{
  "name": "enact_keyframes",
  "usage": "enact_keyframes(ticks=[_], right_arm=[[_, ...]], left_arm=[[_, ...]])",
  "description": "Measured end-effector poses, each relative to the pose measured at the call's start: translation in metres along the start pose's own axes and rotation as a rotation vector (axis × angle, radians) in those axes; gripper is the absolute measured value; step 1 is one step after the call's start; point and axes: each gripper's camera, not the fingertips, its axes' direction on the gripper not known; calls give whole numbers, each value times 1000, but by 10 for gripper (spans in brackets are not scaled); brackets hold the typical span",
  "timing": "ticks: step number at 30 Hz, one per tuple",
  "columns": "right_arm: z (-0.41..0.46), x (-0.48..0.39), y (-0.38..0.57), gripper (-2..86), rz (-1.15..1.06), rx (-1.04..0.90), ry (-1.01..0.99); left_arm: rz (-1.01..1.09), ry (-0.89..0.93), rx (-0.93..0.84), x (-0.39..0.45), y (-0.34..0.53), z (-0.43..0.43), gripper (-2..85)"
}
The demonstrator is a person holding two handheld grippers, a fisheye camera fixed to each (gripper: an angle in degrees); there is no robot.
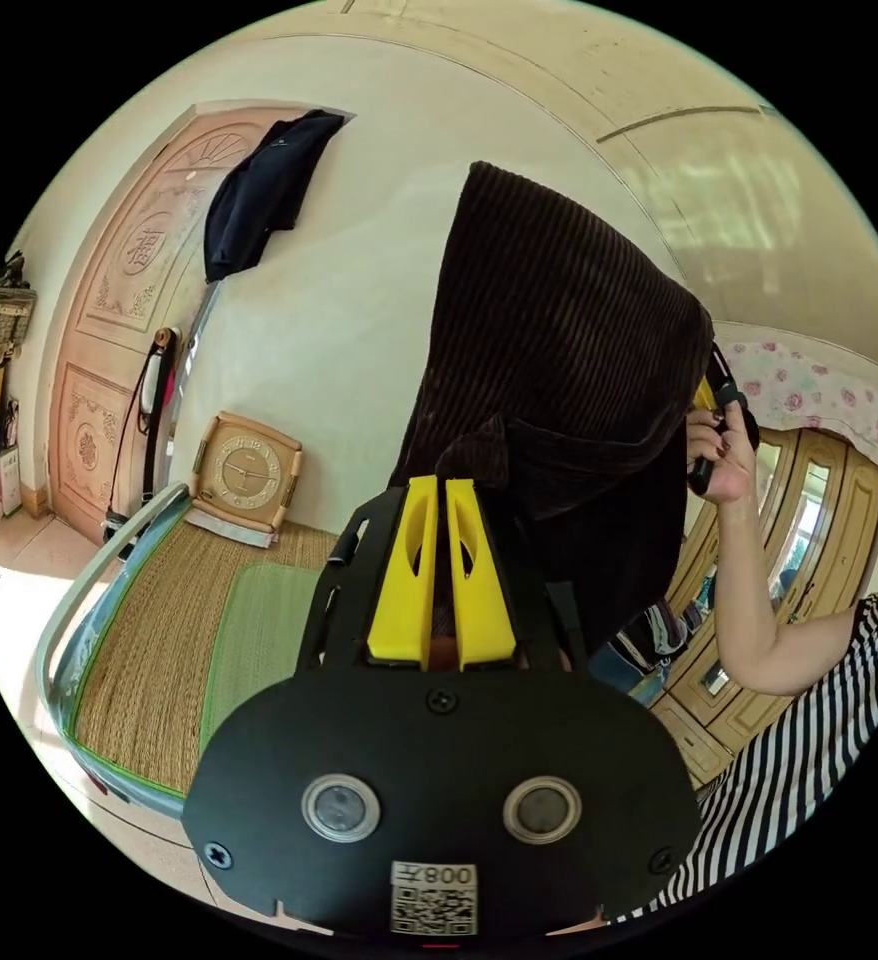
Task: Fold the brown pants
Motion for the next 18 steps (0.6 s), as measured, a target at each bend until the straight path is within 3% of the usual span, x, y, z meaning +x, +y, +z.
enact_keyframes(ticks=[3, 6, 9, 11, 13, 18], right_arm=[[-72, 80, 37, 38, 138, 54, 187], [-151, 177, 105, 43, 387, 3, 406], [-232, 276, 204, 38, 759, -147, 610], [-297, 312, 274, 19, 1029, -87, 710], [-316, 315, 293, 13, 1034, -10, 658], [-251, 358, 246, 19, 862, -274, 688]], left_arm=[[76, 50, -98, 16, -12, 44, 12], [112, 131, -307, 29, 9, 118, 13], [38, 200, -552, 20, 61, 196, 17], [-62, 207, -670, -2, 97, 226, 21], [-112, 186, -710, -24, 112, 231, 29], [-186, -39, -850, -96, 121, 231, 73]])
